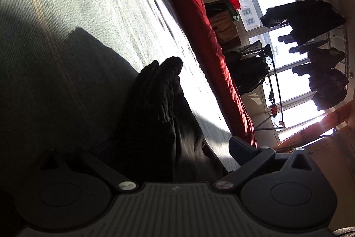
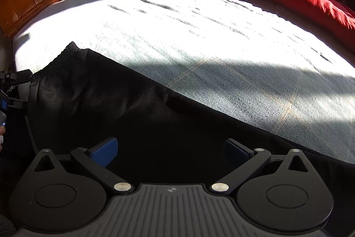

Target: Fold clothes

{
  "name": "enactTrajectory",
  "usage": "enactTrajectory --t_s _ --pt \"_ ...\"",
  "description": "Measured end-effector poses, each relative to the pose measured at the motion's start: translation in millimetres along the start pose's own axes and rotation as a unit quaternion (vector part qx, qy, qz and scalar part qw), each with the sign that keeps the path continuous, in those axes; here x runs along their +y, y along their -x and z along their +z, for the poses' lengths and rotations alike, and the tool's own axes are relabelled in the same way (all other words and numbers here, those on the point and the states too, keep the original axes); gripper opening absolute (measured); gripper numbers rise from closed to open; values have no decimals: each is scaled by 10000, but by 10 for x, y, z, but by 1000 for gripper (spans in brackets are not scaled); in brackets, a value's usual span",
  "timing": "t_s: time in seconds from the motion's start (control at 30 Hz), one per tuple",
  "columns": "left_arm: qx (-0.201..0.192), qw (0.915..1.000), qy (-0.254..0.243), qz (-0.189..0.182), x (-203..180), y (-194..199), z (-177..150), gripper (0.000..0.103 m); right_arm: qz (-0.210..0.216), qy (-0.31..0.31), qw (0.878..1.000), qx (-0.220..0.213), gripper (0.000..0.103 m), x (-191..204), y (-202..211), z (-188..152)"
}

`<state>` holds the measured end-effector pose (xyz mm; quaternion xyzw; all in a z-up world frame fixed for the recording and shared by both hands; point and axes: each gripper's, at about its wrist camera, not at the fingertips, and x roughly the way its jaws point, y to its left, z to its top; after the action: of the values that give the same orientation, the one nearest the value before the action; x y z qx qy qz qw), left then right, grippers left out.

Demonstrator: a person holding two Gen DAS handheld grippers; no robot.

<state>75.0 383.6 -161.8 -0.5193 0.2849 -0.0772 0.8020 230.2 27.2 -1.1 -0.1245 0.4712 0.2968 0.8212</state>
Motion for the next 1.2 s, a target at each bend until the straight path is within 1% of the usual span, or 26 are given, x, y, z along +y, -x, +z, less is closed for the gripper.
enactTrajectory --t_s 0.03,0.2,0.27,0.37,0.43,0.53,0.57,0.6,0.63,0.67,0.73,0.83,0.93,1.0,1.03,1.07,1.1,1.13,1.17,1.2 --pt "-6 10000 74 47 -4 28 -20 102 -3 -13 10000 3 103 -12 -4 -1" --pt "11 9996 286 49 32 6 -125 102 82 -5 10000 38 103 -3 -41 -18" --pt "-15 9994 340 13 39 -58 -98 102 108 14 9999 42 103 12 -52 -13" --pt "-88 9997 223 -20 -29 -88 6 102 140 59 9999 -2 103 34 -37 -2" --pt "-128 9995 206 -219 -66 -82 58 102 157 67 9998 -41 103 40 -7 -8" --pt "-197 9946 343 -957 -67 -60 45 102 106 37 9999 -54 103 24 22 -36" --pt "-210 9938 340 -1037 -54 -65 29 102 98 1 9999 -48 103 11 21 -43" --pt "-200 9952 351 -890 -20 -80 12 102 92 -36 9999 -42 103 -3 19 -51" --pt "-153 9972 391 -620 22 -105 0 102 86 -74 9999 -36 103 -17 17 -58" --pt "-111 9982 400 -432 61 -127 -18 102 71 -87 9999 -28 103 -17 14 -61" --pt "-130 9984 281 -483 63 -100 -43 102 76 -64 9999 -35 103 0 19 -60" --pt "-140 9989 166 -417 29 -132 -29 102 128 -38 9999 -30 103 23 2 -57" --pt "-265 9988 26 -402 31 -169 16 102 197 -13 9998 -19 103 58 -26 -48" --pt "-333 9992 -14 -225 1 -184 30 101 268 26 9996 -19 103 107 -51 -25" --pt "-337 9993 -123 -91 -39 -183 14 99 296 57 9995 -23 103 137 -60 -11" --pt "-341 9987 -346 155 -99 -168 -22 95 325 89 9994 -27 103 167 -69 3" --pt "-344 9969 -573 404 -160 -152 -59 87 364 136 9992 -37 103 202 -74 16" --pt "-361 9950 -729 576 -192 -128 -95 81 423 180 9989 -51 103 238 -79 28" --pt "-379 9926 -881 744 -223 -104 -132 72 504 208 9985 -61 103 270 -86 37" --pt "-405 9917 -924 798 -207 -87 -154 66 619 204 9979 -58 103 289 -100 42"
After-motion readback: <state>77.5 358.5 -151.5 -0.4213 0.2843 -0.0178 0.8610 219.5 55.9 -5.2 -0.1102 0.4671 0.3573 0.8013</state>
